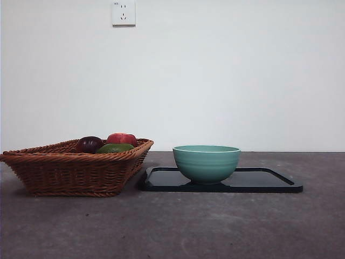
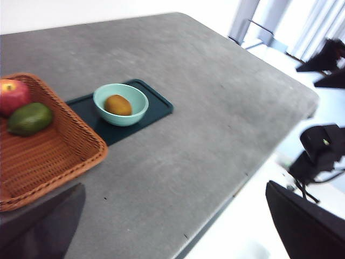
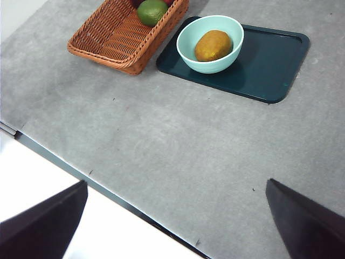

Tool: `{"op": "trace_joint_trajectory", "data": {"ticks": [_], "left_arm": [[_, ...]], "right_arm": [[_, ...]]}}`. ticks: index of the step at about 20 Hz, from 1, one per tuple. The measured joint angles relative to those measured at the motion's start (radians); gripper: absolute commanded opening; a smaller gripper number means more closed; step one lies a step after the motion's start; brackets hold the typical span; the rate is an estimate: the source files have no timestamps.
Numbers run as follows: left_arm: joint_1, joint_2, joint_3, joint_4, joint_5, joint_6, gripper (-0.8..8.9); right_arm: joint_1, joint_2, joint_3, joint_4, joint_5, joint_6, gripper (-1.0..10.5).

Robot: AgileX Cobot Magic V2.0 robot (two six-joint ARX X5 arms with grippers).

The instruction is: Pick up the wifruite, put it on the bowl, pick up the plate, put it on desk

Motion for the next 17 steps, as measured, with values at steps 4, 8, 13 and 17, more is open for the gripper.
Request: {"op": "trace_joint_trajectory", "data": {"ticks": [4, 8, 13, 17], "left_arm": [[0.0, 0.074, 0.0, 0.003, -0.02, -0.021, 5.58], [0.0, 0.215, 0.006, 0.005, -0.073, -0.039, 5.58], [0.006, 0.393, 0.076, 0.008, -0.077, -0.048, 5.58], [0.034, 0.525, 0.18, 0.008, -0.077, -0.051, 5.58]], "right_arm": [[0.0, 0.0, 0.0, 0.0, 0.0, 0.0, 5.6], [0.0, 0.0, 0.0, 0.0, 0.0, 0.0, 5.6], [0.0, 0.0, 0.0, 0.0, 0.0, 0.0, 5.6], [0.0, 0.0, 0.0, 0.0, 0.0, 0.0, 5.6]]}}
